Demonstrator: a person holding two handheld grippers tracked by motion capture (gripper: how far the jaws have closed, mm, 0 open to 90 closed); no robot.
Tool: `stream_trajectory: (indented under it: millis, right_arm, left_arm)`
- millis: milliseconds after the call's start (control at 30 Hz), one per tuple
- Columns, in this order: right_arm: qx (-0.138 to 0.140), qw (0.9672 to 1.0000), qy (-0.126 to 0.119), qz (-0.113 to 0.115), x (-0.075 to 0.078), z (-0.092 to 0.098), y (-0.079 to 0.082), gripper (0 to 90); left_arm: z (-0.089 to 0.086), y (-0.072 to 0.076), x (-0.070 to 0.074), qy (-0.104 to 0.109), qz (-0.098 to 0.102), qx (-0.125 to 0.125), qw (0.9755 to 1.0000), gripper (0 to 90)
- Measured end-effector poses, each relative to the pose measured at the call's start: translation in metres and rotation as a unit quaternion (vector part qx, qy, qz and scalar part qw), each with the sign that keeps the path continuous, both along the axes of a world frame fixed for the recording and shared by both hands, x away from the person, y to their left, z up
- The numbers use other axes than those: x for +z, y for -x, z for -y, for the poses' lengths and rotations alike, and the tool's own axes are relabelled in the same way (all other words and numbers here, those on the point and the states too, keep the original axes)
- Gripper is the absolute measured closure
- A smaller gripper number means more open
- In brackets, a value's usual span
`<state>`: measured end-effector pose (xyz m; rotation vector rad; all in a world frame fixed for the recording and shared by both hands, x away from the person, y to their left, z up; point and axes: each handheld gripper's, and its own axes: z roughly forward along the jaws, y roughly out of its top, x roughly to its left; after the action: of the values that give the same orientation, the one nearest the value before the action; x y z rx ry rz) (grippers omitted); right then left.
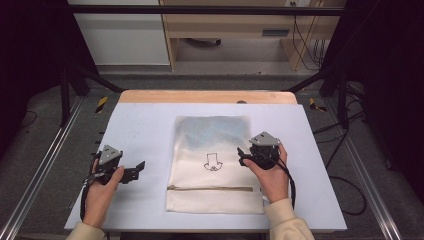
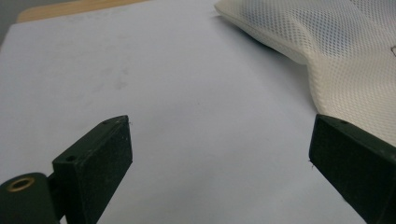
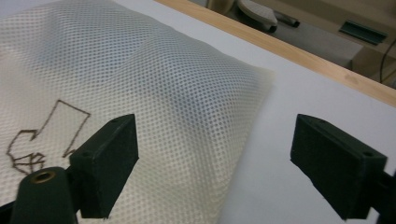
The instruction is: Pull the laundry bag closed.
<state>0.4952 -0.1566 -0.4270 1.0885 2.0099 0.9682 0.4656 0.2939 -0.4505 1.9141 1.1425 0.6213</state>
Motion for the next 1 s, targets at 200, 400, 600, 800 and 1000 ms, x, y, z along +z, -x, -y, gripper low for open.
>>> stream_trajectory:
  millis: [200, 400, 600, 800, 1000]
  right_arm:
    - [0.056, 0.9981, 0.012, -0.02, 0.01, -0.021, 0.005, 25.5]
    - [0.126, 0.9899, 0.049, -0.043, 0.019, -0.056, 0.011, 29.9]
    - [0.17, 0.9815, 0.068, -0.056, 0.028, -0.083, 0.019, 33.4]
    - [0.208, 0.9724, 0.079, -0.072, 0.03, -0.107, 0.028, 34.4]
    - [0.237, 0.9635, 0.09, -0.087, 0.03, -0.123, 0.028, 36.5]
  left_arm:
    - [0.003, 0.006, 0.004, -0.015, -0.002, -0.015, 0.9998, 5.5]
    - [0.001, 0.011, 0.001, -0.041, 0.005, -0.022, 0.9989, 4.8]
    - [0.0, 0.019, 0.001, -0.026, 0.002, -0.019, 0.9995, 4.9]
    - [0.0, 0.024, 0.002, -0.037, -0.007, -0.026, 0.999, 4.9]
    - [0.0, 0.023, 0.002, -0.047, 0.002, -0.028, 0.9985, 4.8]
